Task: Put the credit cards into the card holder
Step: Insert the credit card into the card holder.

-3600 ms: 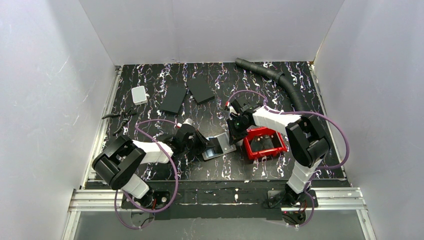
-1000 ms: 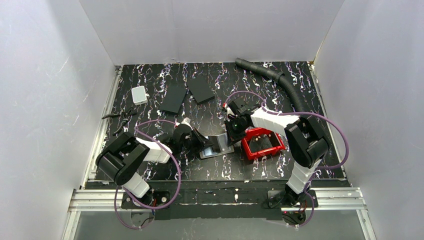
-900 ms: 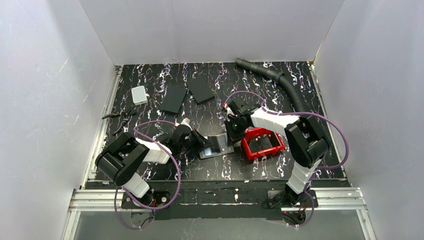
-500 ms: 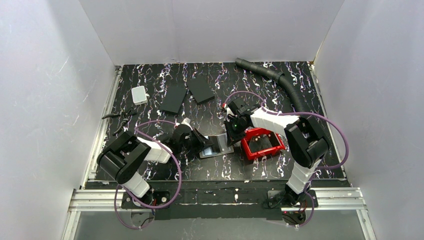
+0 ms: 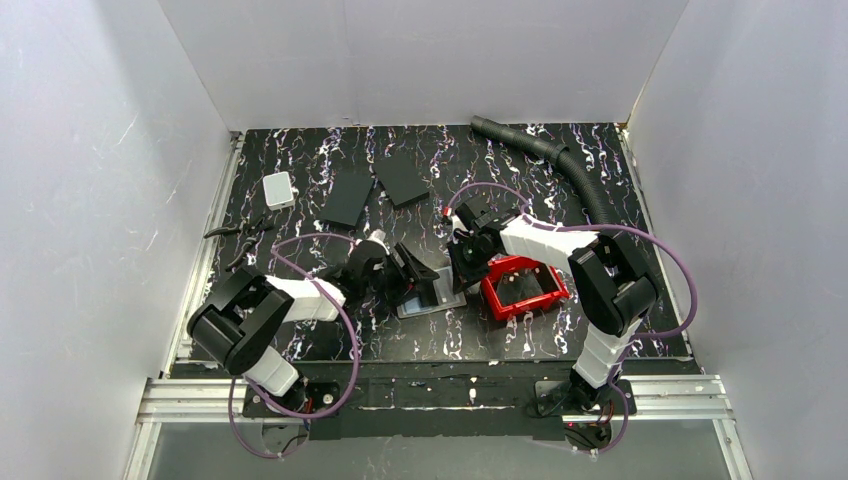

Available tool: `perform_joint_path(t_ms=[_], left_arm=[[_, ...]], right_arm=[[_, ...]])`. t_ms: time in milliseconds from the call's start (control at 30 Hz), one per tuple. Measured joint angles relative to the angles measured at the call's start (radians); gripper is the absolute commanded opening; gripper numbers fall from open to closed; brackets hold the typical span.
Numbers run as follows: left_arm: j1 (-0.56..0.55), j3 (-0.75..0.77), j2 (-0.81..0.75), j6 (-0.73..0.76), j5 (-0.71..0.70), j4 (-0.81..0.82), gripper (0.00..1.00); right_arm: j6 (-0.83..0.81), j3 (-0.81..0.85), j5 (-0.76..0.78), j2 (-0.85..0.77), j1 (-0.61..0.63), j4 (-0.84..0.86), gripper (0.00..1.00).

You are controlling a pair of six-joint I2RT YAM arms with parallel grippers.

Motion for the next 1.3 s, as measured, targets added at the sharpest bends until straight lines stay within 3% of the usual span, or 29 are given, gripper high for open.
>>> perform_joint_path(t_ms=[267,433,767,1300], left_arm=[[-0.038,0.180,-0.008,0.055,-0.050,-0.328,0.74],[-0.054,0.254,-0.008,0.092,-0.084,-0.480,0.59],[-0.060,0.318,0.021,0.129,-0.103,-0.594,0.71],[-0.060,0.318,-0.017,0.138,-0.116,-0.685,0.67]], right_arm=[[0.000,0.000,-0.002,0.000,0.004,0.001,0.05],[0.000,0.000,-0.005,0.000,0.007,0.001,0.04],[0.000,0.000,-0.005,0.000,0.010,0.001,0.04],[0.000,0.000,-0.005,0.000,0.010,0.002,0.04]])
